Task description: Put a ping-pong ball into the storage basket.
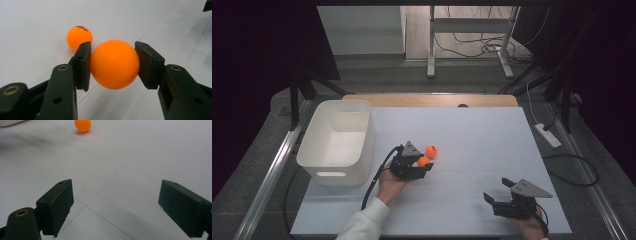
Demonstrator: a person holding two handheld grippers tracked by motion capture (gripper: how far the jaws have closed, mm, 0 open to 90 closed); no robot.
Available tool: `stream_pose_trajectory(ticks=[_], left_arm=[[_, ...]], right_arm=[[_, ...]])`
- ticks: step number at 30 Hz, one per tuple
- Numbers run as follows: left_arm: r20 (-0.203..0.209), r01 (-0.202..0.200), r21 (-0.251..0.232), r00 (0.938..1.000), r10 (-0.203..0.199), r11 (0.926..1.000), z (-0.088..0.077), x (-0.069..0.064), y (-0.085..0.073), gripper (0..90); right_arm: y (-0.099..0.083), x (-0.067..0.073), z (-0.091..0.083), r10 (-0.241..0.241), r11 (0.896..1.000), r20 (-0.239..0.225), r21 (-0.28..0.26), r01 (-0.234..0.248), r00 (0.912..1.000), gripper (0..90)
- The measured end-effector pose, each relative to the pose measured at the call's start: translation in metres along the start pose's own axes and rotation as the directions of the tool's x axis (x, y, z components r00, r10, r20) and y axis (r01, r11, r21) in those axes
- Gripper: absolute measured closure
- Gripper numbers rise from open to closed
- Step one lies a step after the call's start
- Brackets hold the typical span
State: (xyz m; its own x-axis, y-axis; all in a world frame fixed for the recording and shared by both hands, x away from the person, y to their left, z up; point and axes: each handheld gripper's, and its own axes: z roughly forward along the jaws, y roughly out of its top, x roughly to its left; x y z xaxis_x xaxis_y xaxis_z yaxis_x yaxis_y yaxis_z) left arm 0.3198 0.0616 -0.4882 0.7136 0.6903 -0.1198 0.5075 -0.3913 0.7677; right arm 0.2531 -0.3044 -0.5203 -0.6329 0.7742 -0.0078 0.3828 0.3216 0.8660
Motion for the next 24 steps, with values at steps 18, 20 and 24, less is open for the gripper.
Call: stream_pose_trajectory(ticks=[18, 20, 24], left_arm=[[-0.003, -0.081, -0.057, 0.9967, 0.081, 0.9951, -0.01, -0.011, 0.0, 50.2], [-0.001, -0.079, -0.062, 0.9969, 0.079, 0.9949, -0.012, -0.011, 0.0, 50.2], [0.002, -0.073, -0.073, 0.9973, 0.073, 0.9947, -0.015, -0.011, 0.001, 50.2]], right_arm=[[0.0, 0.0, 0.0, -0.005, 1.0, 0.0, -0.009, 0.005, 1.0, 13.0], [0.0, 0.0, 0.0, -0.005, 1.0, -0.001, -0.008, 0.005, 1.0, 13.0], [0.0, 0.001, 0.0, -0.007, 1.0, 0.001, -0.005, 0.007, 1.0, 13.0]])
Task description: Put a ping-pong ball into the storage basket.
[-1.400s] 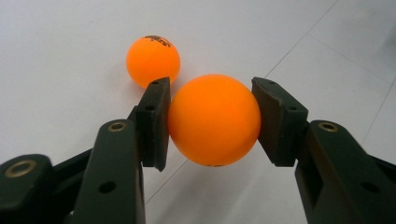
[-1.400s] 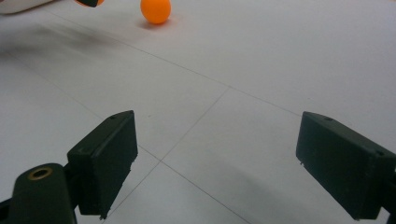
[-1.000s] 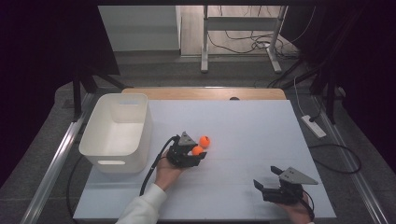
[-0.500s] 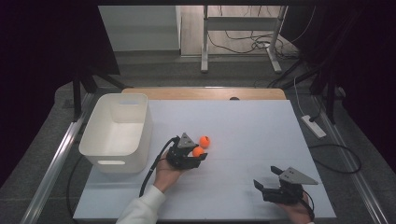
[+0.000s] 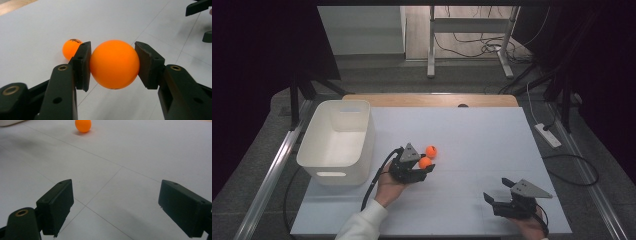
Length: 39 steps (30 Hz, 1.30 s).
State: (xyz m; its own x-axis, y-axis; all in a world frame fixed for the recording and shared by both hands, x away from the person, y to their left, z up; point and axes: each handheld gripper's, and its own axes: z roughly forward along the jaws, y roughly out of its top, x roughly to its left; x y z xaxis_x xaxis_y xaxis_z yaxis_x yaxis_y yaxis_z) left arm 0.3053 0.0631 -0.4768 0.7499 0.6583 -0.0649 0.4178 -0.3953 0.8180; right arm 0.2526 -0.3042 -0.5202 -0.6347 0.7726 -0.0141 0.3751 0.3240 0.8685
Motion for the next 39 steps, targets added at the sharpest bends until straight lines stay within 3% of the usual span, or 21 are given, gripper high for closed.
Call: stream_pose_trajectory(ticks=[12, 15, 29, 39], left_arm=[[-0.024, -0.014, -0.019, 0.9996, 0.013, 0.9997, -0.005, 0.0, 0.0, 50.0], [0.002, -0.018, -0.019, 0.9998, 0.018, 0.9997, -0.006, 0.001, 0.0, 50.1], [-0.016, 0.009, -0.041, 0.9998, -0.009, 0.9991, -0.015, 0.007, 0.0, 50.2], [-0.001, 0.018, -0.067, 0.9998, -0.018, 0.9976, -0.026, 0.01, 0.005, 50.2]], right_arm=[[0.0, 0.0, 0.0, 0.0, 1.0, 0.001, -0.004, 0.0, 1.0, 13.1], [0.0, -0.001, 0.0, -0.001, 1.0, 0.003, -0.004, 0.001, 1.0, 13.1], [0.0, 0.0, 0.0, -0.003, 1.0, 0.002, -0.004, 0.003, 1.0, 13.5], [0.0, 0.0, 0.0, -0.003, 1.0, 0.003, 0.0, 0.003, 1.0, 13.4]])
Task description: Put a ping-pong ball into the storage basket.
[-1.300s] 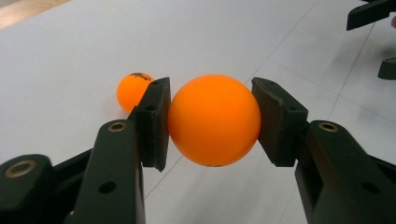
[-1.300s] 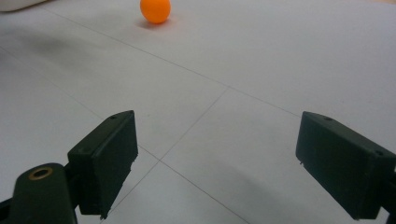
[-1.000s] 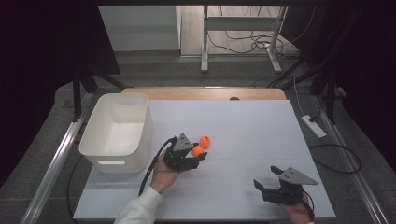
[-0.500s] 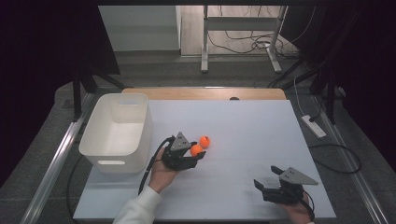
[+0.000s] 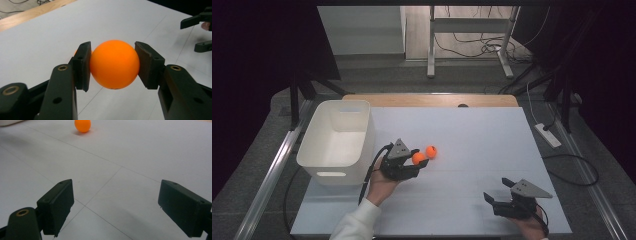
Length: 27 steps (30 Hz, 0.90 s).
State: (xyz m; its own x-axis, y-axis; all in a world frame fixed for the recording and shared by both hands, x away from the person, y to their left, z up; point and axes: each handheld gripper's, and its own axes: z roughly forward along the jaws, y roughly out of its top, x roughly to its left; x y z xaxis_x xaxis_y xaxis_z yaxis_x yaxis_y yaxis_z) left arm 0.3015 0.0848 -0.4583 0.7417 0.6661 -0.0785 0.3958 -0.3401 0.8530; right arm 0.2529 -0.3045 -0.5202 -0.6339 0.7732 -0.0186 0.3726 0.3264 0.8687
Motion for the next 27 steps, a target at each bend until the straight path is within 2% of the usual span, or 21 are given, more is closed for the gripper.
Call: stream_pose_trajectory(ticks=[11, 15, 27], left_arm=[[0.002, 0.006, -0.012, 1.0, -0.006, 0.9999, -0.006, 0.0, 0.005, 50.1], [0.016, 0.017, -0.026, 0.9997, -0.017, 0.9995, -0.01, 0.002, 0.006, 50.1], [-0.001, 0.024, -0.058, 0.9997, -0.024, 0.998, -0.023, 0.004, 0.014, 50.0]], right_arm=[[0.0, 0.0, 0.0, 0.007, 1.0, -0.001, -0.004, -0.007, 1.0, 13.4], [0.0, 0.0, 0.0, 0.006, 1.0, 0.001, -0.003, -0.006, 1.0, 13.4], [0.0, -0.001, -0.001, 0.009, 1.0, 0.002, -0.005, -0.008, 1.0, 13.4]])
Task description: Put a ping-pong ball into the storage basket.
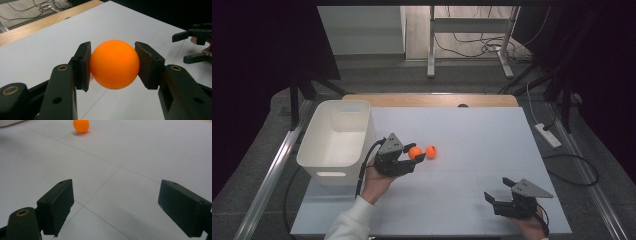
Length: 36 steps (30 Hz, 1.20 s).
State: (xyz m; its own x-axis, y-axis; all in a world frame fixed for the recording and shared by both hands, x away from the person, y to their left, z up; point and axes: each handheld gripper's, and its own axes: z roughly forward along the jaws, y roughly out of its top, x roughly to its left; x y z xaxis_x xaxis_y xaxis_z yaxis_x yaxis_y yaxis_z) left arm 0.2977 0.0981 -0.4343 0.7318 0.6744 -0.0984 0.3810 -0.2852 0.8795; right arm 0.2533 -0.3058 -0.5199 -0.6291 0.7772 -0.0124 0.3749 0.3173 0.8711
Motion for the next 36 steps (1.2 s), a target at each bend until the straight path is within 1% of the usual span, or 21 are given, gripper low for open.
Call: stream_pose_trajectory(ticks=[3, 8, 11, 18, 26, 36], left_arm=[[-0.001, 0.0, -0.002, 1.0, 0.0, 1.0, -0.002, 0.0, 0.001, 50.0], [-0.002, 0.005, -0.02, 1.0, -0.005, 0.9998, -0.008, 0.003, 0.005, 49.9], [-0.006, 0.016, -0.029, 0.9998, -0.017, 0.9994, -0.012, 0.005, 0.007, 49.9], [-0.012, 0.024, -0.034, 0.9996, -0.024, 0.9991, -0.015, 0.006, 0.008, 49.9], [-0.019, 0.026, -0.04, 0.9995, -0.027, 0.9989, -0.018, 0.008, 0.011, 49.9], [-0.034, 0.028, -0.057, 0.999, -0.03, 0.9979, -0.027, 0.012, 0.017, 49.9]], right_arm=[[0.0, 0.0, 0.0, 0.002, 1.0, 0.003, -0.001, -0.002, 1.0, 13.4], [0.0, -0.001, 0.0, 0.002, 1.0, 0.008, 0.0, -0.002, 1.0, 13.4], [0.0, 0.0, 0.0, 0.0, 1.0, 0.002, 0.002, 0.0, 1.0, 13.4], [0.0, 0.0, 0.0, -0.003, 1.0, 0.003, 0.001, 0.003, 1.0, 13.4], [0.0, 0.0, 0.001, -0.007, 1.0, 0.004, 0.004, 0.007, 1.0, 13.5], [0.0, 0.0, 0.001, -0.013, 1.0, 0.008, 0.008, 0.013, 0.9999, 13.5]])
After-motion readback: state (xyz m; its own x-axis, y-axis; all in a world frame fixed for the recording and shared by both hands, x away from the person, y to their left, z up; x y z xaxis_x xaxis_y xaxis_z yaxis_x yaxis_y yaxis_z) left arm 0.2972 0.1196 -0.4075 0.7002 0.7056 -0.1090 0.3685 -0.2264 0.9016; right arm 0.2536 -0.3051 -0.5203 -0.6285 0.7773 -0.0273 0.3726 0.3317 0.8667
